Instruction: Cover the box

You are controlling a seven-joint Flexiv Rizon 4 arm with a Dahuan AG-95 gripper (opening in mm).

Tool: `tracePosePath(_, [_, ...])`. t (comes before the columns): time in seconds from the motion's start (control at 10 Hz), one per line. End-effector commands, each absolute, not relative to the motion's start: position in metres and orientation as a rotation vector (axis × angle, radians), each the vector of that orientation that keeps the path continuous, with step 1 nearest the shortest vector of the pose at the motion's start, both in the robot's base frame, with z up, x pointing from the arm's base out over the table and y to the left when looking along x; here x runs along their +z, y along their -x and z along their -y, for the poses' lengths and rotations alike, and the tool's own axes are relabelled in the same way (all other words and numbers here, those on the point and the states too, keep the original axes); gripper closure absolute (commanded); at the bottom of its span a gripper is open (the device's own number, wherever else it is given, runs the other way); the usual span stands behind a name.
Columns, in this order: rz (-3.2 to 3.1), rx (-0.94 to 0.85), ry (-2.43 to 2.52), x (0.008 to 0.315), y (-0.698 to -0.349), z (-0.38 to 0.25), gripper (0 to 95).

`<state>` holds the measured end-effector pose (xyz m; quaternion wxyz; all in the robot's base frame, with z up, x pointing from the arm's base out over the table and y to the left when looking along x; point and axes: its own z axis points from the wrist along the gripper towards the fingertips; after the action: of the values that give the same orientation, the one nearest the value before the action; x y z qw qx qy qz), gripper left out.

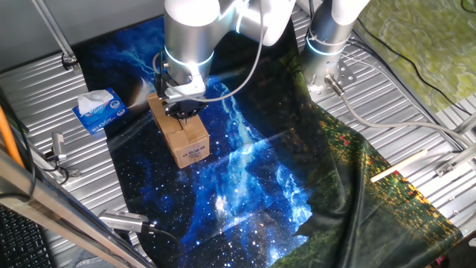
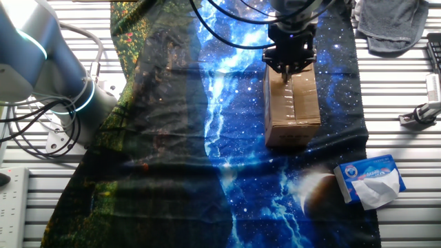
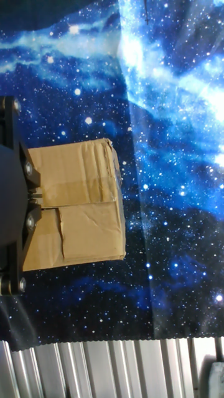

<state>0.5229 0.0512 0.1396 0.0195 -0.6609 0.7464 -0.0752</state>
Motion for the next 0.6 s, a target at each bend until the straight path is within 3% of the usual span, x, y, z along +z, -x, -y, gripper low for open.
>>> tracePosePath(0.1, [-2.326, -0.229, 2.035, 0.1388, -0.5234, -0.051, 95.0])
tracePosePath(0.6, [-2.386, -0.205, 1.944, 0.1385, -0.5235, -0.051, 95.0])
